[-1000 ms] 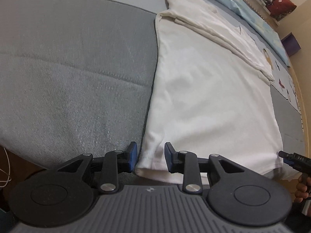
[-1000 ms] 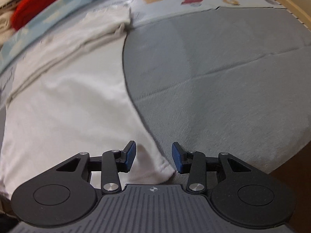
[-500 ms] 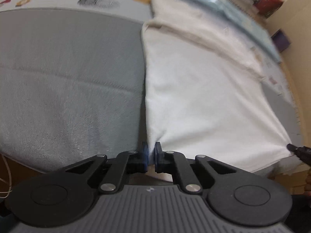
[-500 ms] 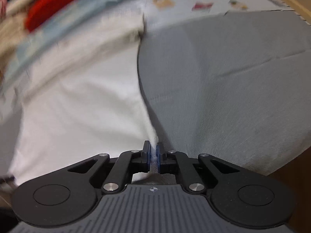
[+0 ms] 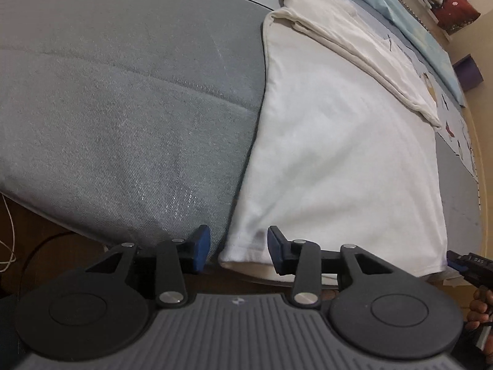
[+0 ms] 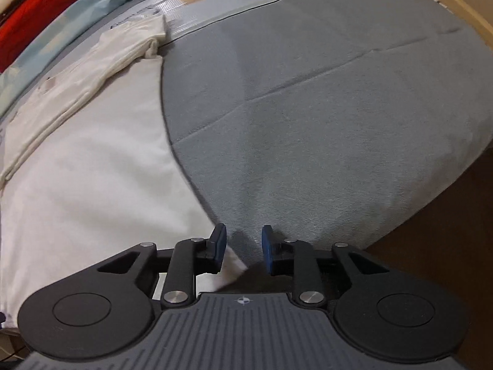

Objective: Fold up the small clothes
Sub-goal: 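Grasp the hem with both grippers and lift it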

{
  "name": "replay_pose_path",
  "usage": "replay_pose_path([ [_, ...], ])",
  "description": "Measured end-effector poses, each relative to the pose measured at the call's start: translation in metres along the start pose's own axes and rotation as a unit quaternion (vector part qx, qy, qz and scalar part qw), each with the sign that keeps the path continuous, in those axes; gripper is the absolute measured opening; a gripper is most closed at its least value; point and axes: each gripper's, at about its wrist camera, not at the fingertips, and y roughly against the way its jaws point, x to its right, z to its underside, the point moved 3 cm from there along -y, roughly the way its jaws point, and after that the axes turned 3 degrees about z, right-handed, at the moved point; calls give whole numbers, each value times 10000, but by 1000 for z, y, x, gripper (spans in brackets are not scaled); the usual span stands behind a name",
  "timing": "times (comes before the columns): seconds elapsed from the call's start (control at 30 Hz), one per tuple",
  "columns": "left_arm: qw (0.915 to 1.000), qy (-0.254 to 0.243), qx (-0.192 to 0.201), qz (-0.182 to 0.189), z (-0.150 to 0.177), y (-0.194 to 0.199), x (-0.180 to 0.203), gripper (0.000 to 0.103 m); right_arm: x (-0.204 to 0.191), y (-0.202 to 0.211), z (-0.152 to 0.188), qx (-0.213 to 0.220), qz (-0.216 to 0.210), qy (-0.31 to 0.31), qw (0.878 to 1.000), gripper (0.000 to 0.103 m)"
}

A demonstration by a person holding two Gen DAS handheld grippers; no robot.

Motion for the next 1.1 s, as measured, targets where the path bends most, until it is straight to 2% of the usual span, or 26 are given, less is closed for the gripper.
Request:
replay_pose_path([
  [0.13,10000,-6,-58,-48,4,-4,0,43,-9,-11,2,-208,-63,141,9997,28],
  [0.23,9999,-72,-99,-81,6,-7,1,41,-18,-18,3,-383,-193,244,9988,37],
  [0.3,9998,-89,-109,-102,7,-9,1,34,-25,-19,6,-384,-165,448,9981,41],
  [0.43,9999,-80,-79,-112,7,-11,1,30,-33,-21,9,-397,-61,740,9965,42],
  [0.6,9999,-81,-71,-88,9,-7,-2,29,-33,-22,8,-440,-125,726,9963,42],
  [0.67,9999,-105,-69,-106,10,-7,-1,29,-35,-22,9,-459,-149,785,9957,38],
  [0.7,9999,-113,-62,-114,10,-6,-1,26,-37,-22,10,-467,-155,839,9953,35],
  [0.77,9999,-111,-55,-108,10,-6,-1,20,-39,-20,13,-487,-216,930,9942,18],
  [0.83,9999,-121,-29,-74,10,-6,0,13,-41,-19,14,-517,-346,961,9934,10],
  [0.87,9999,-143,-4,-47,10,-4,1,7,-42,-18,15,-509,-350,985,9932,10],
  [1.0,9992,-389,128,-14,11,11,9,7,-43,-9,14,-375,-391,900,9945,9],
  [1.1,9973,-620,347,206,9,37,20,6,-41,15,8,-145,-683,741,9948,8],
])
